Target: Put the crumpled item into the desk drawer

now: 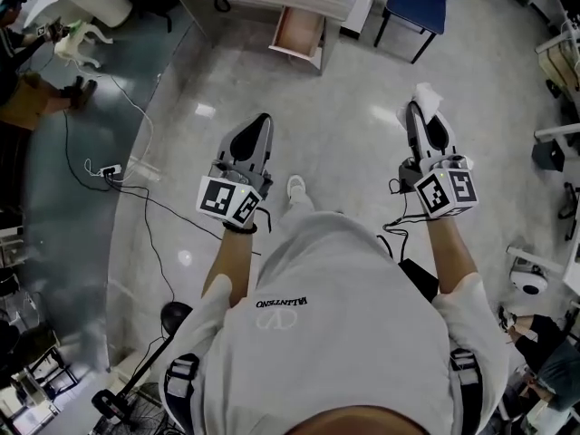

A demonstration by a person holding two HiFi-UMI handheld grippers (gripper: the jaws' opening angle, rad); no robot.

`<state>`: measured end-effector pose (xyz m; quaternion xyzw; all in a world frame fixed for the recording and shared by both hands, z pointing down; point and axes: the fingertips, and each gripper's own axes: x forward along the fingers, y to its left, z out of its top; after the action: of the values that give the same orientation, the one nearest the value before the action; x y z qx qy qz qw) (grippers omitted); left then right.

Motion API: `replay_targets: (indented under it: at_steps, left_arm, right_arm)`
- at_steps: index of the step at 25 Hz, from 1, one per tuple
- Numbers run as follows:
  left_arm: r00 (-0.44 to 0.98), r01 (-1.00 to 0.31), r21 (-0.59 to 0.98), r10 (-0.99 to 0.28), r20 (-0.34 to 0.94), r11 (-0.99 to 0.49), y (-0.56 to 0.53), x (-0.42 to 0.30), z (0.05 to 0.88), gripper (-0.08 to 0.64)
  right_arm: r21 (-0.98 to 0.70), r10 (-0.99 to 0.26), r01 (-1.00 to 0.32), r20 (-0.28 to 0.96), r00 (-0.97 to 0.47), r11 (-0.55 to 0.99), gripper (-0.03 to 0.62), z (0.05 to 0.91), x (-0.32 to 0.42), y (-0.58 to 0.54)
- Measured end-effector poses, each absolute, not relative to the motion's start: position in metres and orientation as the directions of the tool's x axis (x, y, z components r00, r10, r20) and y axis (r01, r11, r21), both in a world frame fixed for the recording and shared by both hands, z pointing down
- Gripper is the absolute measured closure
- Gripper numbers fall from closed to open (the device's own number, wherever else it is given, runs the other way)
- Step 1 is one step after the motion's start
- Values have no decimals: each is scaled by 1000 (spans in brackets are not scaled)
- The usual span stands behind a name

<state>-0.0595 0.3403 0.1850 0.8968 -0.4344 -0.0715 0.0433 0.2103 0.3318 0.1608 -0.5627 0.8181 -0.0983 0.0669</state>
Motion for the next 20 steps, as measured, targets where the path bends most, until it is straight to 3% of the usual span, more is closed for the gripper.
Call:
replay_targets:
  at_steps: [20]
  left_arm:
    - [666,-719,192,-741,-85,-668,210,-163,207,561]
  right_arm:
    - [-188,-927,-913,34,-374,362,503,162,80,198]
